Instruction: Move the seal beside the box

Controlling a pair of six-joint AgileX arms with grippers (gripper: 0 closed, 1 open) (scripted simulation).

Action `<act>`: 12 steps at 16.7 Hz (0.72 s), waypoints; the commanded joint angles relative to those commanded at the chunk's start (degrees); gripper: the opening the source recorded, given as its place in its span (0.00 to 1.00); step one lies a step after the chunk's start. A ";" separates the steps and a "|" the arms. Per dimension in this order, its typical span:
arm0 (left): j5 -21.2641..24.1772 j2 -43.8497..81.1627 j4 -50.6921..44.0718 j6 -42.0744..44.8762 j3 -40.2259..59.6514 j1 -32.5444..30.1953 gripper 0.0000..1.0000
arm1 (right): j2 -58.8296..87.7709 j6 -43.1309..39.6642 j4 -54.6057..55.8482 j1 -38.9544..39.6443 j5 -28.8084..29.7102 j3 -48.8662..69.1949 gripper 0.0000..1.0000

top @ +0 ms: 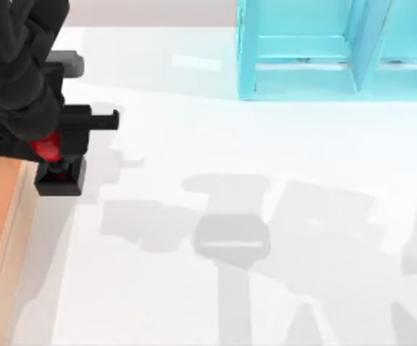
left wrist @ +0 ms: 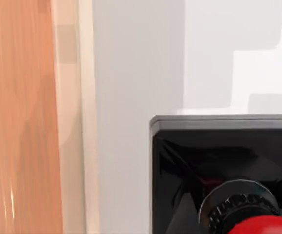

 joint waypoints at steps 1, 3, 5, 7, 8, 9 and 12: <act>0.00 0.00 0.00 0.00 0.00 0.00 0.15 | 0.00 0.00 0.00 0.00 0.00 0.00 1.00; 0.00 0.00 0.00 0.00 0.00 0.00 0.30 | 0.00 0.00 0.00 0.00 0.00 0.00 1.00; 0.00 0.00 0.00 0.00 0.00 0.00 0.45 | 0.00 0.00 0.00 0.00 0.00 0.00 1.00; 0.00 0.00 0.00 0.00 0.00 0.00 0.60 | 0.00 0.00 0.00 0.00 0.00 0.00 1.00; 0.00 0.00 0.00 0.00 0.00 0.00 0.68 | 0.00 0.00 0.00 0.00 0.00 0.00 1.00; 0.00 0.00 0.00 0.00 0.00 0.00 0.75 | 0.00 0.00 0.00 0.00 0.00 0.00 1.00; 0.00 0.00 0.00 0.00 0.00 0.00 0.98 | 0.00 0.00 0.00 0.00 0.00 0.00 1.00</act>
